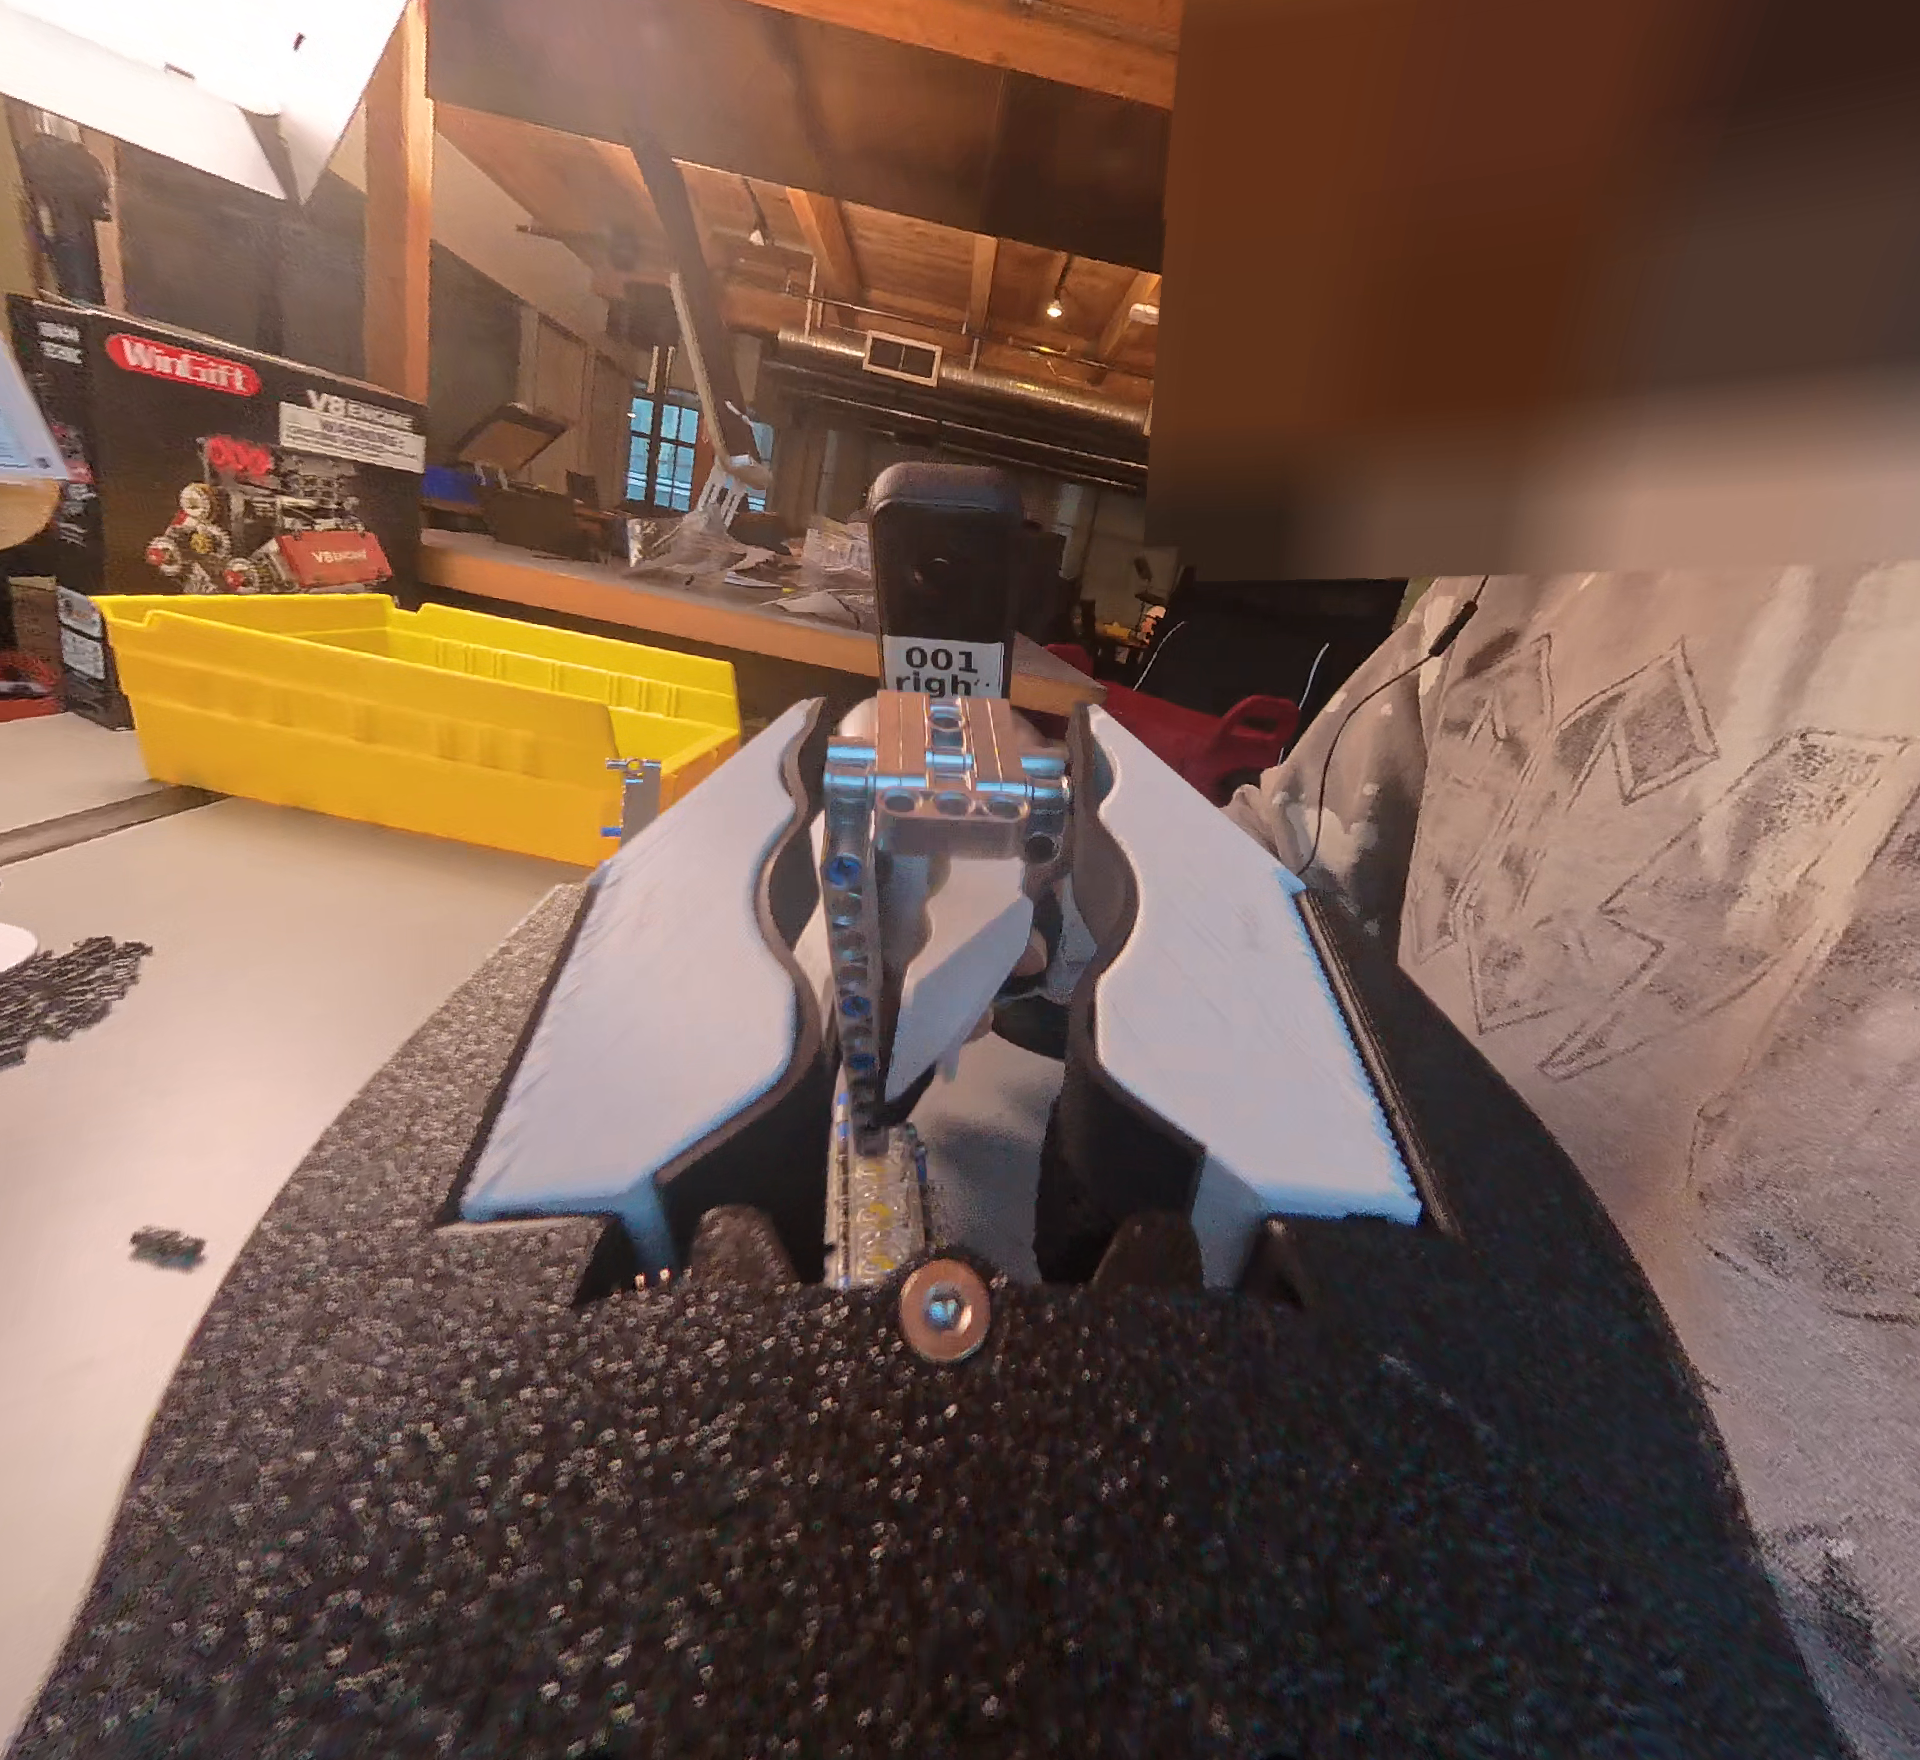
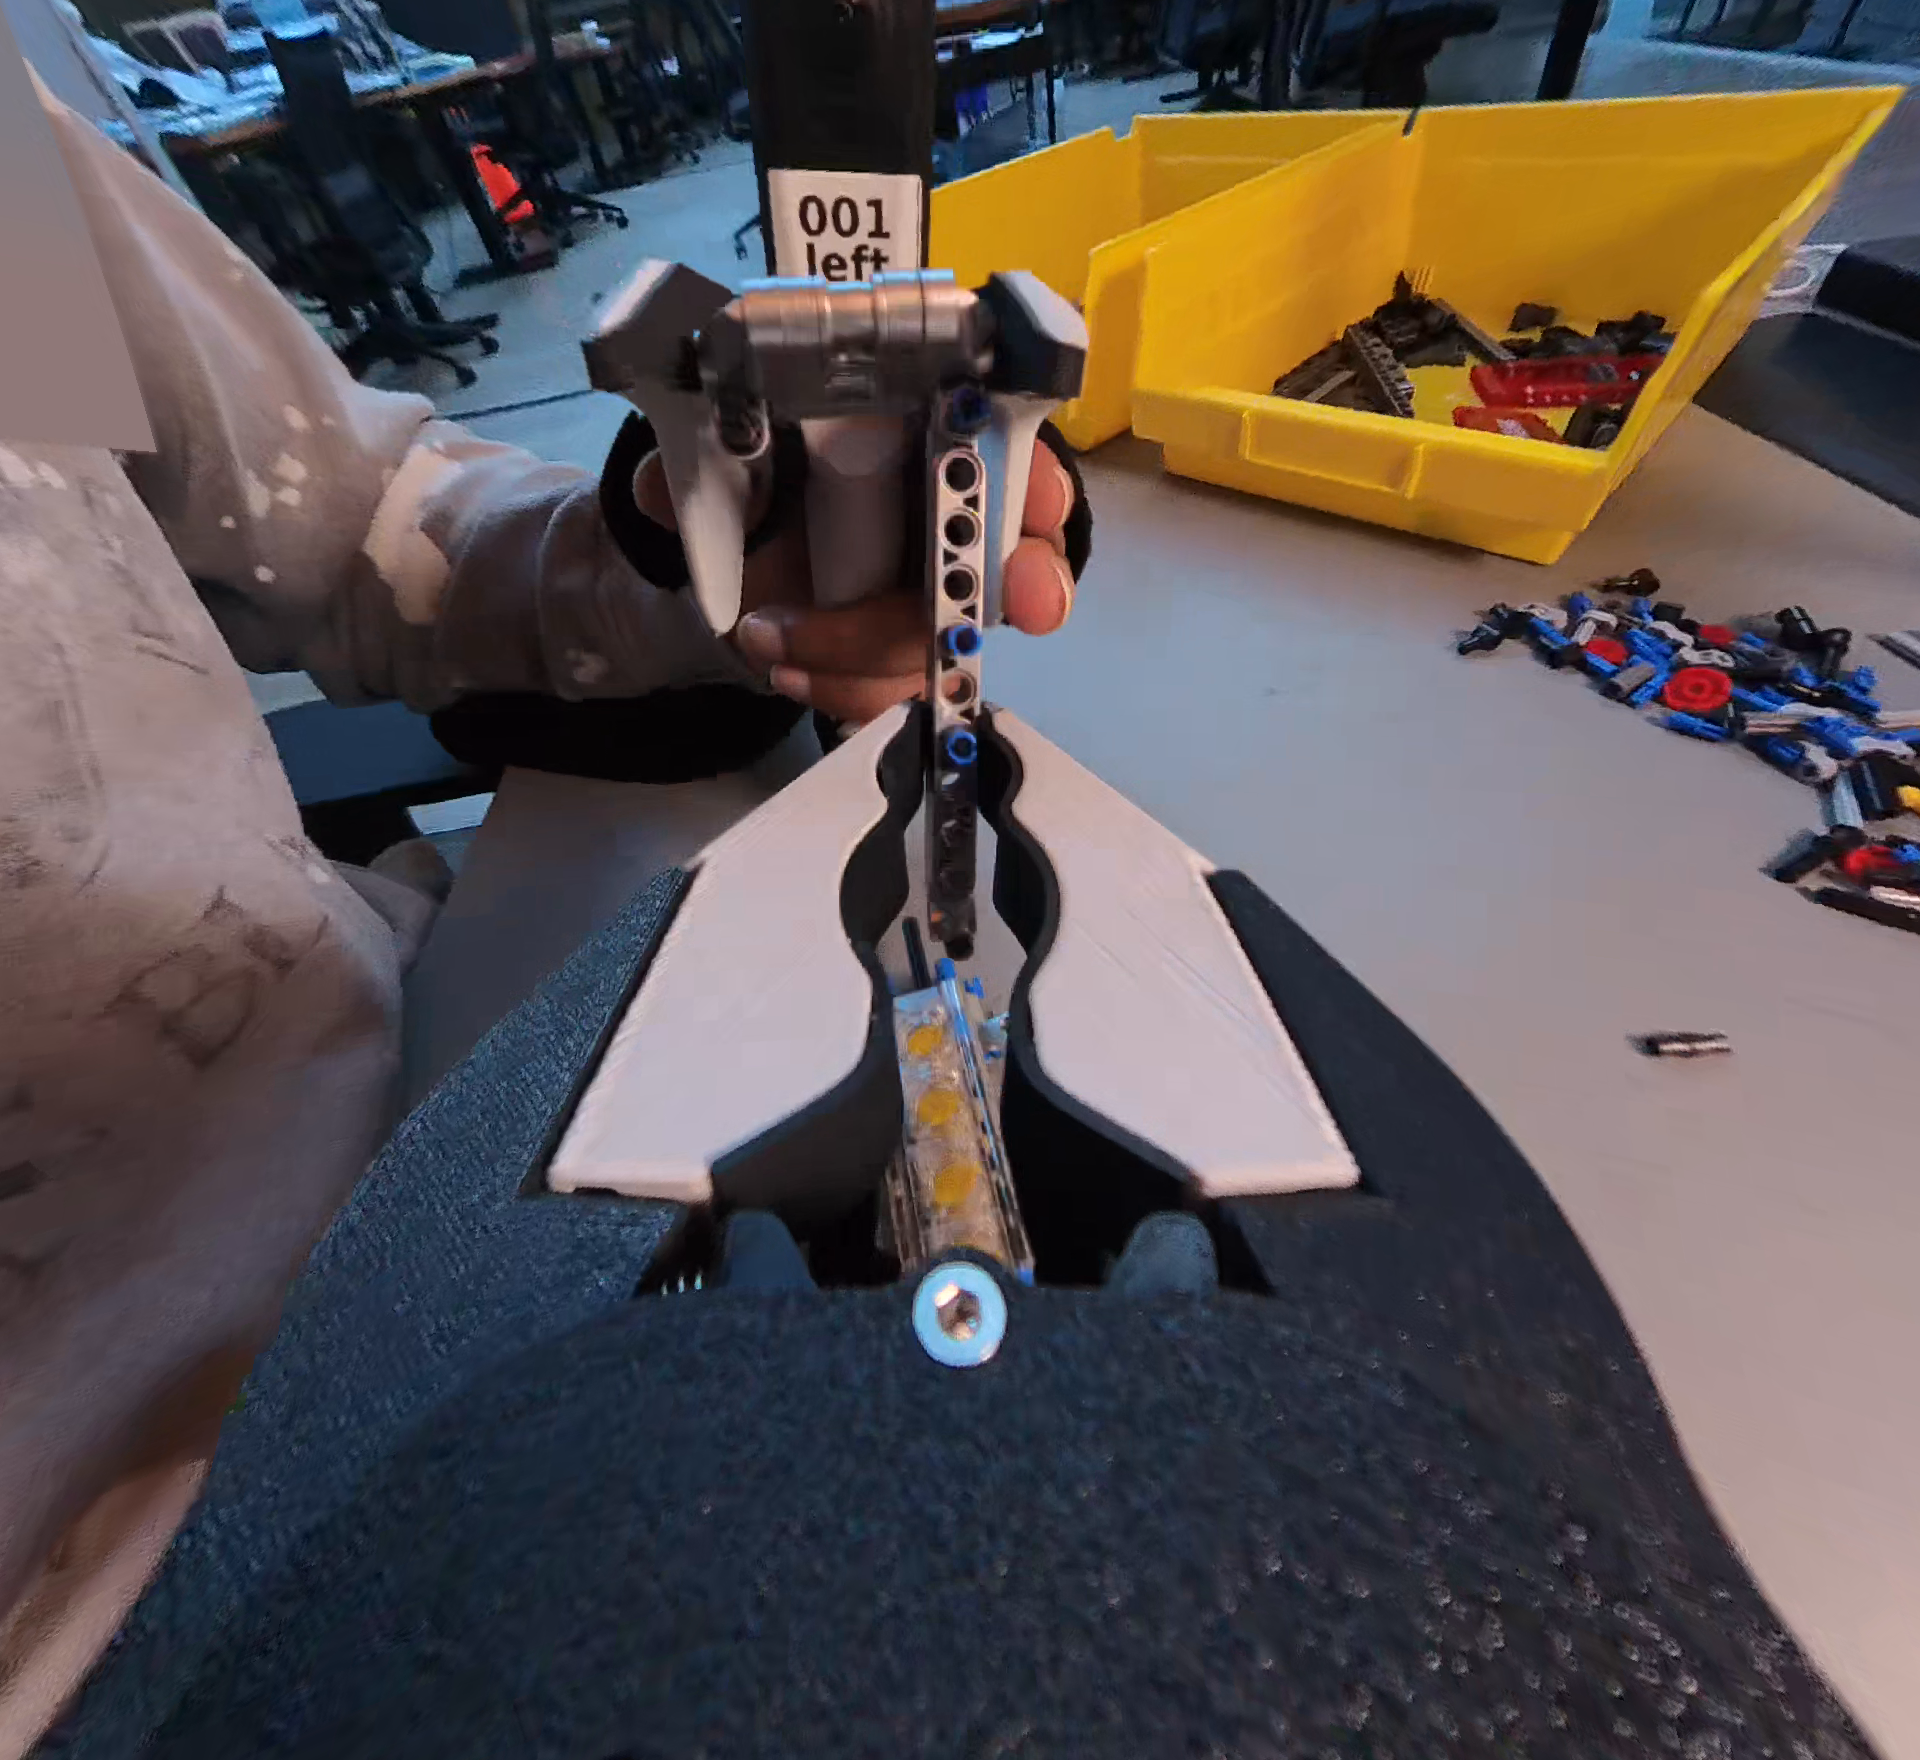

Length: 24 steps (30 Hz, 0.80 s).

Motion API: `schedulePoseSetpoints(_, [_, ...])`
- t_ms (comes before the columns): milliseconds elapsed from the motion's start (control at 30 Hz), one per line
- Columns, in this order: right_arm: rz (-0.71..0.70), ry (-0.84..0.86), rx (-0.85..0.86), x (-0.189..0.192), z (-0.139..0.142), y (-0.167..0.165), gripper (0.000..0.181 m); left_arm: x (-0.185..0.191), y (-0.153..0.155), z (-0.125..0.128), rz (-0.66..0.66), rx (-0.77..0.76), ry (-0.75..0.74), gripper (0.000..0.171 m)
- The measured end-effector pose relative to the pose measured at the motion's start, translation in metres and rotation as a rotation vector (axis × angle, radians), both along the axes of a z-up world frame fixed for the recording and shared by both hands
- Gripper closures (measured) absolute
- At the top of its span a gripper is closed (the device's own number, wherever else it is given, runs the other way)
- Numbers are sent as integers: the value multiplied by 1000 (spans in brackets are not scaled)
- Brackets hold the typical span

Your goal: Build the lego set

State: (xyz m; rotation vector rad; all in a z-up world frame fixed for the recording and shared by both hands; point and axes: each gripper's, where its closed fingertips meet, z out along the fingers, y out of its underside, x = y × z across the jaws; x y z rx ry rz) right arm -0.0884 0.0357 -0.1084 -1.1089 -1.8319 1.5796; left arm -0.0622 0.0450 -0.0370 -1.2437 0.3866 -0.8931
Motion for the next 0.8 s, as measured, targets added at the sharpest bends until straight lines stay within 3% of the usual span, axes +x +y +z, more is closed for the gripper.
schedulePoseSetpoints(100, [-59, -25, -59, 4, 14, 25, 174, -24, 5, -9, 86, -55, 21, 127])
schedulePoseSetpoints(233, [-165, -92, -107, 3, 12, 47, 175, -45, 18, -34, 297, -125, 222, 132])
schedulePoseSetpoints(367, [-219, -80, -30, 1, 3, 54, 175, -55, 27, -46, 438, -168, 345, 135])
schedulePoseSetpoints(467, [-241, -16, 36, 2, 8, 60, 175, -57, 27, -50, 431, -216, 326, 138])
schedulePoseSetpoints(533, [-208, 37, 63, 8, 15, 61, 175, -62, 25, -51, 425, -231, 301, 155])
schedulePoseSetpoints(667, [-76, 62, 54, 17, 16, 56, 175, -54, 19, -52, 284, -286, 199, 160])
schedulePoseSetpoints(800, [80, 26, -139, 25, 22, 52, 175, -43, 10, -45, 144, -291, 111, 160])
